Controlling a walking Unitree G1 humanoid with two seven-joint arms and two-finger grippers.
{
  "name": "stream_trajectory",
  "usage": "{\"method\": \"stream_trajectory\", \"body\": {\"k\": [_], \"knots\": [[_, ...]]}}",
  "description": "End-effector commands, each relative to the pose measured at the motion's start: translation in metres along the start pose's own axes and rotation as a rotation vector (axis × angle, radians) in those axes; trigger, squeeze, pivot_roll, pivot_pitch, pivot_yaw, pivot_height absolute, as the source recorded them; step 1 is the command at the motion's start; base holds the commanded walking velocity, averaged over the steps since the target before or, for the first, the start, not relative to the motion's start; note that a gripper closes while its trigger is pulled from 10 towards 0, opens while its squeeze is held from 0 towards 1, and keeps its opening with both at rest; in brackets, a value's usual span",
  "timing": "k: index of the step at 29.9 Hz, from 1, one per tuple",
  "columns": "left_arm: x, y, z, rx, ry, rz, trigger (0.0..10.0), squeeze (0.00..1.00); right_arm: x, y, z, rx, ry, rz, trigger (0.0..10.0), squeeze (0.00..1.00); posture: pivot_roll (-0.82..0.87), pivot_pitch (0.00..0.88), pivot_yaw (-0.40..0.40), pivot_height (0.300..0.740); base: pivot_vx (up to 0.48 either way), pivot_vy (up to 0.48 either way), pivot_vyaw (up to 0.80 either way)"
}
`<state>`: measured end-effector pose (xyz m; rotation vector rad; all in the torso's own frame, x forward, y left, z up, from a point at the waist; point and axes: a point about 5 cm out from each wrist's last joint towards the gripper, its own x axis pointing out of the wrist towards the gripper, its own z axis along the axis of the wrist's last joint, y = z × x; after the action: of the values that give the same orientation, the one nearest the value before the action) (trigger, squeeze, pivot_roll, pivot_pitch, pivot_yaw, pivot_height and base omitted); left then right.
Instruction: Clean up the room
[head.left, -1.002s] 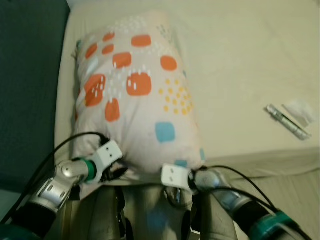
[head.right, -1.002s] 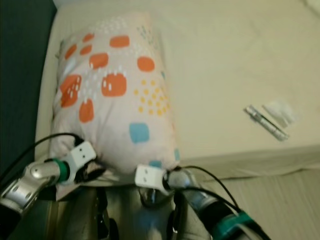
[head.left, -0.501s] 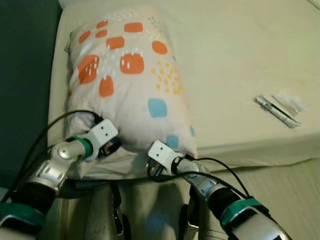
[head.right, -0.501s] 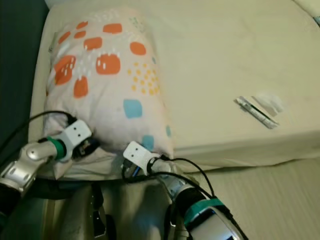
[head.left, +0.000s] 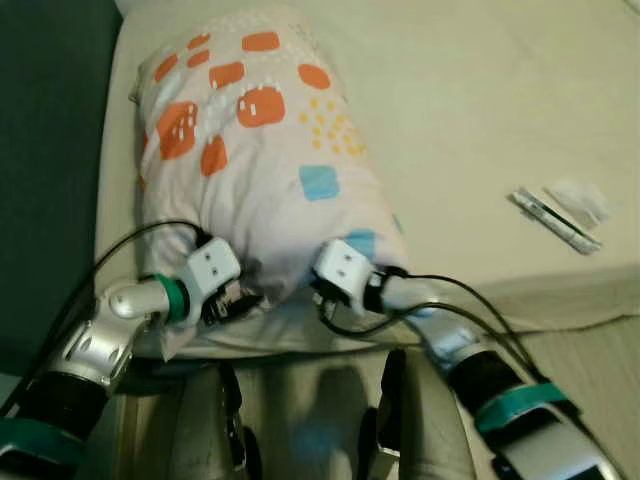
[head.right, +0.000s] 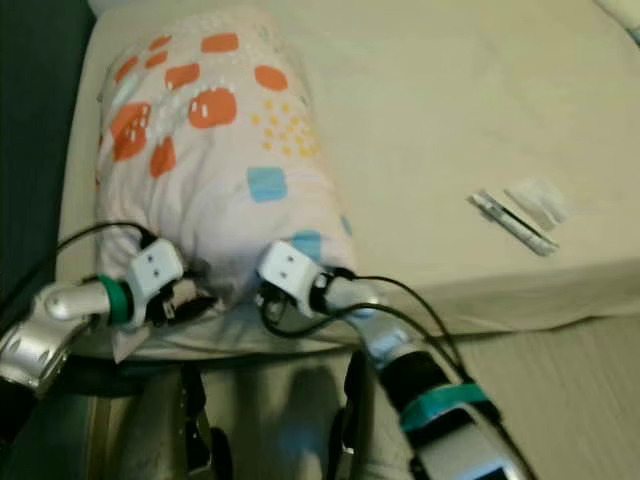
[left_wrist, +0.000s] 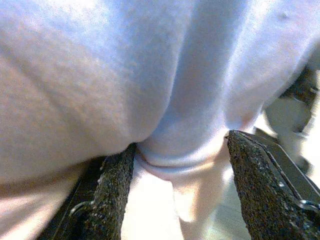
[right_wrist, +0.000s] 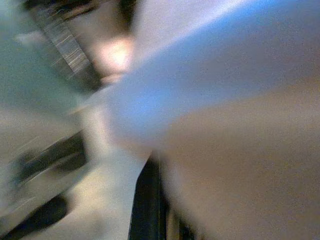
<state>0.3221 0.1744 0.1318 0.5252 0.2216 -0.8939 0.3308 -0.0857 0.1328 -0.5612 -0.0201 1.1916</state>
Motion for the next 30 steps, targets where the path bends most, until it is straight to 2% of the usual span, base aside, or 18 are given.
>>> {"method": "stream_trajectory", "body": {"k": [1, 3, 5, 6, 10, 12, 13, 15, 16, 17, 20, 22, 23, 24, 25, 26, 30], "knots": [[0.003, -0.012, -0.006, -0.017, 0.018, -0.051, 10.0, 0.0, 0.002, 0.018, 0.0, 0.042, -0.014, 0.142, 10.0, 0.0, 0.08, 0.28, 0.062, 0.57, 0.0, 0.0, 0.0], [0.005, -0.016, -0.006, -0.029, -0.001, -0.034, 10.0, 0.0, -0.012, 0.017, 0.006, 0.079, -0.048, 0.162, 10.0, 0.0, 0.08, 0.28, 0.059, 0.57, 0.0, 0.0, 0.0], [0.005, -0.016, -0.006, -0.032, -0.006, -0.029, 10.0, 0.0, -0.015, 0.016, 0.007, 0.084, -0.059, 0.157, 10.0, 0.0, 0.08, 0.28, 0.059, 0.57, 0.0, 0.0, 0.0], [0.003, -0.007, -0.005, -0.039, -0.01, 0.031, 10.0, 0.0, -0.017, 0.001, 0.005, 0.041, -0.044, 0.041, 10.0, 0.0, 0.08, 0.278, 0.054, 0.57, 0.0, 0.0, 0.0], [-0.003, -0.006, -0.003, -0.063, -0.007, 0.018, 10.0, 0.0, -0.018, -0.003, -0.002, -0.001, -0.006, 0.017, 10.0, 0.0, 0.08, 0.272, 0.055, 0.57, 0.0, 0.0, 0.0], [-0.014, -0.023, 0.0, -0.095, -0.011, -0.098, 10.0, 0.0, -0.02, -0.003, -0.004, -0.021, 0.016, 0.02, 10.0, 0.0, 0.08, 0.27, 0.062, 0.57, 0.0, 0.0, 0.0], [-0.014, -0.023, 0.0, -0.095, -0.011, -0.098, 10.0, 0.0, -0.02, -0.003, -0.004, -0.021, 0.016, 0.02, 10.0, 0.0, 0.08, 0.27, 0.062, 0.57, 0.0, 0.0, 0.0], [-0.026, -0.041, 0.0, -0.123, -0.005, -0.205, 10.0, 0.0, -0.022, -0.009, -0.003, -0.029, 0.039, -0.026, 10.0, 0.0, 0.08, 0.27, 0.062, 0.57, 0.0, 0.0, 0.0], [-0.026, -0.041, 0.0, -0.123, -0.005, -0.205, 10.0, 0.0, -0.022, -0.009, -0.003, -0.029, 0.039, -0.026, 10.0, 0.0, 0.08, 0.27, 0.062, 0.57, 0.0, 0.0, 0.0], [-0.031, -0.048, -0.002, -0.135, 0.007, -0.239, 10.0, 0.0, -0.022, -0.012, -0.003, -0.04, 0.05, -0.05, 10.0, 0.0, 0.08, 0.27, 0.062, 0.57, 0.0, 0.0, 0.0], [-0.037, -0.053, -0.012, -0.135, 0.075, -0.239, 10.0, 0.0, -0.021, -0.015, -0.003, -0.043, 0.06, -0.081, 10.0, 0.0, 0.08, 0.27, 0.062, 0.57, 0.0, 0.0, 0.0], [-0.044, -0.039, -0.037, -0.114, 0.222, -0.113, 10.0, 0.0, -0.012, -0.013, 0.001, -0.028, 0.029, -0.065, 10.0, 0.0, 0.1, 0.275, 0.061, 0.57, 0.0, 0.0, 0.0], [-0.044, -0.039, -0.037, -0.114, 0.222, -0.113, 10.0, 0.0, -0.012, -0.013, 0.001, -0.028, 0.029, -0.065, 10.0, 0.0, 0.1, 0.275, 0.061, 0.57, 0.0, 0.0, 0.0], [-0.047, -0.025, -0.046, -0.098, 0.269, -0.013, 10.0, 0.0, -0.007, -0.011, 0.003, -0.029, 0.016, -0.051, 10.0, 0.0, 0.11, 0.277, 0.056, 0.57, 0.0, 0.0, 0.0], [-0.047, -0.025, -0.046, -0.098, 0.269, -0.013, 10.0, 0.0, -0.007, -0.011, 0.003, -0.029, 0.016, -0.051, 10.0, 0.0, 0.11, 0.277, 0.056, 0.57, 0.0, 0.0, 0.0], [-0.051, -0.007, -0.051, -0.064, 0.297, 0.114, 10.0, 0.0, -0.003, -0.008, 0.004, -0.026, 0.003, -0.036, 10.0, 0.0, 0.11, 0.276, 0.054, 0.57, 0.0, 0.0, 0.0], [-0.065, 0.04, -0.055, -0.017, 0.352, 0.449, 10.0, 0.0, 0.006, -0.003, 0.009, -0.002, -0.037, -0.005, 10.0, 0.0, 0.12, 0.278, 0.046, 0.57, 0.0, 0.0, 0.0]]}}
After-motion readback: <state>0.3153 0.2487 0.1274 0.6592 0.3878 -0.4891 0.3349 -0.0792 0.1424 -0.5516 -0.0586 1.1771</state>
